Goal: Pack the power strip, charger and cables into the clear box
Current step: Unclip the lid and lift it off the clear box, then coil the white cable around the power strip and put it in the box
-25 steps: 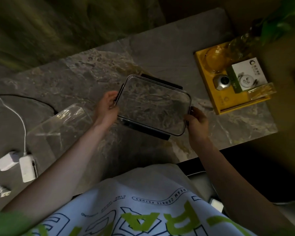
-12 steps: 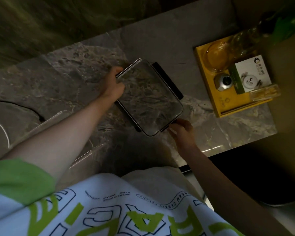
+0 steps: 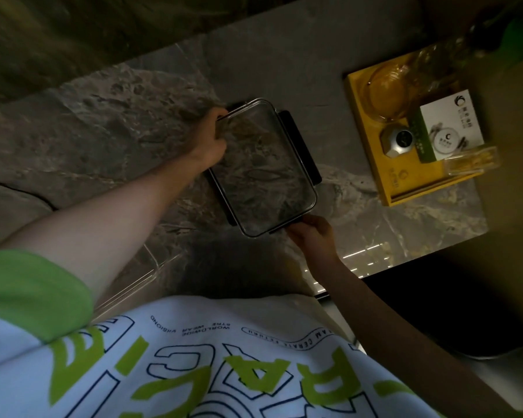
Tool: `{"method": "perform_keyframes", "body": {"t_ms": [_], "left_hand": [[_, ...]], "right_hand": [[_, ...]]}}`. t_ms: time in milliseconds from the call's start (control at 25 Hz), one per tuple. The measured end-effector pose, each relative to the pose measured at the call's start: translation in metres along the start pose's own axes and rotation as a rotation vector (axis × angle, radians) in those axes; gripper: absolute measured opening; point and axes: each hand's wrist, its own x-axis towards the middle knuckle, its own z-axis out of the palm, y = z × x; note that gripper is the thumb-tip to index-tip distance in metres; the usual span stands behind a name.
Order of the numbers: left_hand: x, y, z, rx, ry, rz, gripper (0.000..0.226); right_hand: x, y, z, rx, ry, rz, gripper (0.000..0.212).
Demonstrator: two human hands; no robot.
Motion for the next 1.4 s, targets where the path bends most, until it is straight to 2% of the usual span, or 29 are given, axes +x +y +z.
{"method": "perform_keyframes", "body": {"t_ms": [240, 400, 640, 720, 880, 1000, 1160, 1400], "left_hand": [[-0.002, -0.002, -0.001, 0.102, -0.091, 0.058, 0.058], [-0.012, -0.007, -0.002, 0.21, -0.166, 0.137, 0.067], [-0.064, -0.009, -0.009, 0.232, -0.09, 0.296, 0.063], [-0.083, -0.013, -0.012, 0.266, -0.082, 0.297, 0.066], [-0.127, -0.019, -0.015, 0.358, -0.036, 0.232, 0.07], [-0.157, -0.02, -0.021, 0.403, 0.042, 0.218, 0.076], [-0.19, -0.032, -0.035, 0.468, 0.173, 0.142, 0.08], [-0.229, -0.076, -0.078, 0.498, 0.285, 0.099, 0.083]], "right_hand": [[0.0, -0.004, -0.005, -0.051, 0.007, 0.005, 0.03], [0.009, 0.002, -0.008, -0.276, 0.016, -0.023, 0.015], [0.01, -0.006, -0.022, -0.698, -0.066, -0.124, 0.024], [0.007, -0.014, -0.026, -0.865, -0.059, -0.213, 0.026], [-0.005, -0.03, -0.024, -1.03, -0.065, -0.509, 0.039], [-0.018, -0.042, -0.009, -1.211, -0.105, -0.707, 0.055], [-0.037, -0.053, 0.021, -1.369, -0.096, -0.962, 0.062], [-0.071, -0.05, 0.077, -1.518, -0.011, -1.171, 0.079]]}}
